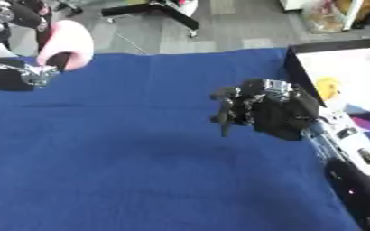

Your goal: Pick up the objects with one hand, pass them to the other hand, and then place them into the box on the other side of the table.

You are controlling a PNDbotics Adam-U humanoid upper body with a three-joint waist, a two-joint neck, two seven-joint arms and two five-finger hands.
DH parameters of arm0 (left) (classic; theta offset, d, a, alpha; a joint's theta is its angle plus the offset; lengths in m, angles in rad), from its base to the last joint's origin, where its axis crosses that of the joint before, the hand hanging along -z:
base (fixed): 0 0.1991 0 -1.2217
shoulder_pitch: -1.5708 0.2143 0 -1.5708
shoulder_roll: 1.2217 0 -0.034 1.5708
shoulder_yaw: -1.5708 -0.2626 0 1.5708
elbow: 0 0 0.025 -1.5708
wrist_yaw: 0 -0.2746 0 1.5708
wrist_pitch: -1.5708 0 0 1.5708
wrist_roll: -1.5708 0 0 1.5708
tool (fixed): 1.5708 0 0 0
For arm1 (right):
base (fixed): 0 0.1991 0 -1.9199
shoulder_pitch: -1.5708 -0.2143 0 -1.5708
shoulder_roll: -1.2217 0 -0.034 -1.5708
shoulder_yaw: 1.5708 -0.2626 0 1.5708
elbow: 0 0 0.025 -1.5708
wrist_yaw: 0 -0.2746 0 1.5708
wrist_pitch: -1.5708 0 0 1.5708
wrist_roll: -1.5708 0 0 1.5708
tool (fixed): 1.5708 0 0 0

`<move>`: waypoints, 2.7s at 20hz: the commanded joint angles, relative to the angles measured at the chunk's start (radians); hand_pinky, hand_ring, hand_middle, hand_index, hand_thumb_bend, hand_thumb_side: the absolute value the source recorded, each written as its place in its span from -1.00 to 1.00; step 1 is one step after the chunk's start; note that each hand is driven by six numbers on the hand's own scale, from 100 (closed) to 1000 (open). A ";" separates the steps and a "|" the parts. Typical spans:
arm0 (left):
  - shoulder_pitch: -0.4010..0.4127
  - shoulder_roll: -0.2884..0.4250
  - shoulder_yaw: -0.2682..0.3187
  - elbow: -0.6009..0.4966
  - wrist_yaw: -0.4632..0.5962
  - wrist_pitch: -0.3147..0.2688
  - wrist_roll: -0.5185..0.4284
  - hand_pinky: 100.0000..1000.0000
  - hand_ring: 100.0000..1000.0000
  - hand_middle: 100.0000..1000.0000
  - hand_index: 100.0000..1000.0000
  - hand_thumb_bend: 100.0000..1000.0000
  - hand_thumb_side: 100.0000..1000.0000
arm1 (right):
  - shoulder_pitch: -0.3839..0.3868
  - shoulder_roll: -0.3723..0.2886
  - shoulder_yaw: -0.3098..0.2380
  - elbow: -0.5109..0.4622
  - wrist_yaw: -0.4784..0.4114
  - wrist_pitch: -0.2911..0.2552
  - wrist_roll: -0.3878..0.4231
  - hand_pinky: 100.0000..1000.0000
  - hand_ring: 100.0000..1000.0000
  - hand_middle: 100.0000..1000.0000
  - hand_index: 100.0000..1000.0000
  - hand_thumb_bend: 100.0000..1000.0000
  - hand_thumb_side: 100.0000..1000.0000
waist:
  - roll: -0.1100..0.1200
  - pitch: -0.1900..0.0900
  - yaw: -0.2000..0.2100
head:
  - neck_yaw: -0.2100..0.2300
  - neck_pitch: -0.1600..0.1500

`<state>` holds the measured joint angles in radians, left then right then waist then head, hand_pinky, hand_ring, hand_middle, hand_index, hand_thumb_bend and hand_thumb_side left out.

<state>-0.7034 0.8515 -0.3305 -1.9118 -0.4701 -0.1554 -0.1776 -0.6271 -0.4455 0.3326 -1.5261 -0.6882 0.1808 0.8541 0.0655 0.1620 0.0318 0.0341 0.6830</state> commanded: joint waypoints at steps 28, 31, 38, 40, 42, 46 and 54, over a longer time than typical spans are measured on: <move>-0.117 -0.087 -0.164 -0.087 0.045 -0.117 -0.214 0.31 -0.21 -0.43 -0.21 -1.00 -0.85 | -0.172 0.159 0.266 0.051 -0.224 0.532 0.053 1.00 0.20 0.17 0.92 -0.49 1.00 | -0.008 -0.018 0.032 | -0.056 0.004; -0.116 -0.087 -0.175 -0.084 0.037 -0.145 -0.216 0.31 -0.20 -0.43 -0.20 -1.00 -0.85 | -0.174 0.152 0.273 0.027 -0.283 0.581 0.053 1.00 0.21 0.19 0.93 -0.42 1.00 | -0.010 -0.018 0.034 | -0.059 0.003; -0.110 -0.086 -0.189 -0.063 0.003 -0.200 -0.217 0.33 -0.20 -0.42 -0.19 -1.00 -0.90 | -0.170 0.138 0.276 -0.012 -0.346 0.631 0.053 1.00 0.21 0.19 0.93 -0.41 1.00 | -0.014 -0.018 0.035 | -0.059 0.002; -0.109 -0.086 -0.190 -0.057 -0.015 -0.211 -0.206 0.34 -0.19 -0.40 -0.19 -1.00 -0.89 | -0.170 0.135 0.278 -0.023 -0.354 0.635 0.053 1.00 0.21 0.19 0.92 -0.44 1.00 | -0.015 -0.019 0.035 | -0.058 0.002; -0.108 -0.085 -0.189 -0.051 -0.039 -0.220 -0.188 0.34 -0.19 -0.40 -0.19 -1.00 -0.91 | -0.170 0.132 0.281 -0.038 -0.362 0.638 0.053 1.00 0.20 0.18 0.92 -0.47 1.00 | -0.016 -0.019 0.034 | -0.057 0.001; -0.107 -0.088 -0.192 -0.030 -0.095 -0.237 -0.144 0.35 -0.19 -0.40 -0.18 -1.00 -0.92 | -0.172 0.128 0.287 -0.067 -0.381 0.645 0.053 1.00 0.18 0.17 0.91 -0.57 1.00 | -0.018 -0.019 0.034 | -0.055 0.000; -0.106 -0.096 -0.202 0.010 -0.145 -0.254 -0.097 0.34 -0.19 -0.40 -0.18 -1.00 -0.93 | -0.180 0.125 0.292 -0.121 -0.399 0.633 0.053 1.00 0.06 0.02 0.72 -1.00 1.00 | -0.020 -0.019 0.032 | -0.055 -0.001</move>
<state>-0.7993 0.7381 -0.5356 -1.9148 -0.6005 -0.4095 -0.2814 -0.7829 -0.3180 0.6290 -1.5935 -1.0699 0.5720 0.6519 0.0463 0.1586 0.0629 -0.0220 0.6922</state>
